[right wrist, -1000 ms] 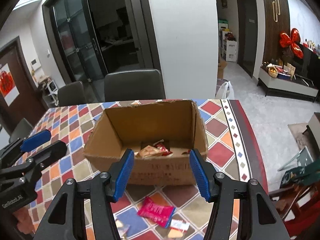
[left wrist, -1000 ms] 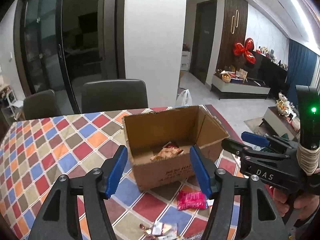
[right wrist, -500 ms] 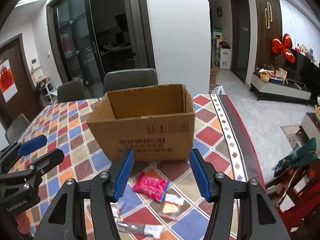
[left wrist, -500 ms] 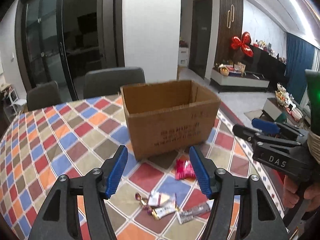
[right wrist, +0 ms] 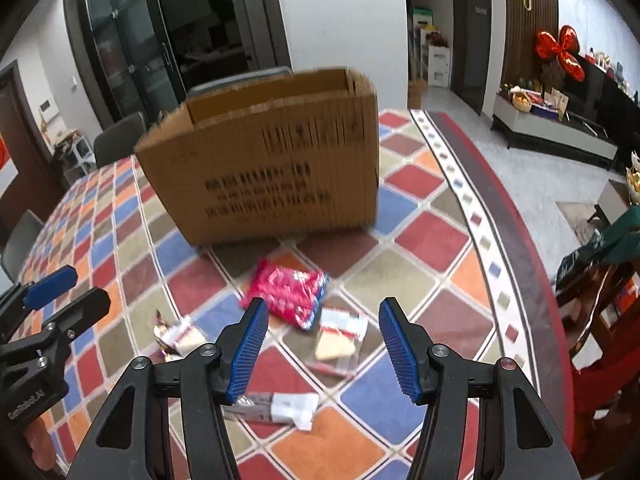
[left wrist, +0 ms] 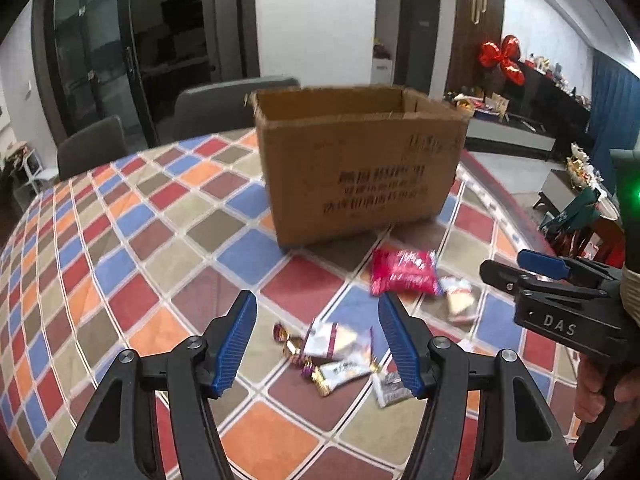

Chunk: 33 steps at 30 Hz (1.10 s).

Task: Organize snacks
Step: 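Withdraw both open tools from the box back toward the remaining snacks, then grasp the clear bread bag with the right tool while the left tool grasps a purple-gold candy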

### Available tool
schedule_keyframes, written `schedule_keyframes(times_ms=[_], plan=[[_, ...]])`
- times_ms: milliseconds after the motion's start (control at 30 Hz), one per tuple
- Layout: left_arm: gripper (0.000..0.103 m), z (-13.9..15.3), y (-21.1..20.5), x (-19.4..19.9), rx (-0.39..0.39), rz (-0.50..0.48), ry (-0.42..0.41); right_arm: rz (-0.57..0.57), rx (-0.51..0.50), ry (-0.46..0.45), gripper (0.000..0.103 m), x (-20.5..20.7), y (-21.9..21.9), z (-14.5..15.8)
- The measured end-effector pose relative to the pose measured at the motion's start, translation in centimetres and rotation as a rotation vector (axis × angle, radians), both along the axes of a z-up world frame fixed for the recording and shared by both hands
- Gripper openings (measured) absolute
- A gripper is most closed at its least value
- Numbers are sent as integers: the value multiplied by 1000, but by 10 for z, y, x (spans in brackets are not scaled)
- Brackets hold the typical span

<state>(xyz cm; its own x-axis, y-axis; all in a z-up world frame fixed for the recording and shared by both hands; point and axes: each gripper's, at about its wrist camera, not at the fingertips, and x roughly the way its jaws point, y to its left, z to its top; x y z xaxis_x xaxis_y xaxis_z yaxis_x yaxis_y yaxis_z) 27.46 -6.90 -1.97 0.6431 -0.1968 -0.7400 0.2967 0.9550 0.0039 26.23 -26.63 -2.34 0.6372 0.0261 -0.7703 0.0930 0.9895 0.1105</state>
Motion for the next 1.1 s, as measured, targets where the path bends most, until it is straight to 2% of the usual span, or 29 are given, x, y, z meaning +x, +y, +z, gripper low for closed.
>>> schedule_keyframes(times_ms=[267, 700, 1000, 1100], plan=[[56, -40, 10, -6, 15, 25, 77, -5, -9, 54, 58, -6, 7, -30], [46, -78, 20, 10, 45, 52, 177, -21, -43, 105, 58, -3, 14, -58], [44, -89, 13, 27, 46, 48, 196, -34, -21, 138, 58, 6, 12, -72], [38, -92, 10, 33, 47, 43, 203, -39, -17, 140, 58, 8, 10, -75]])
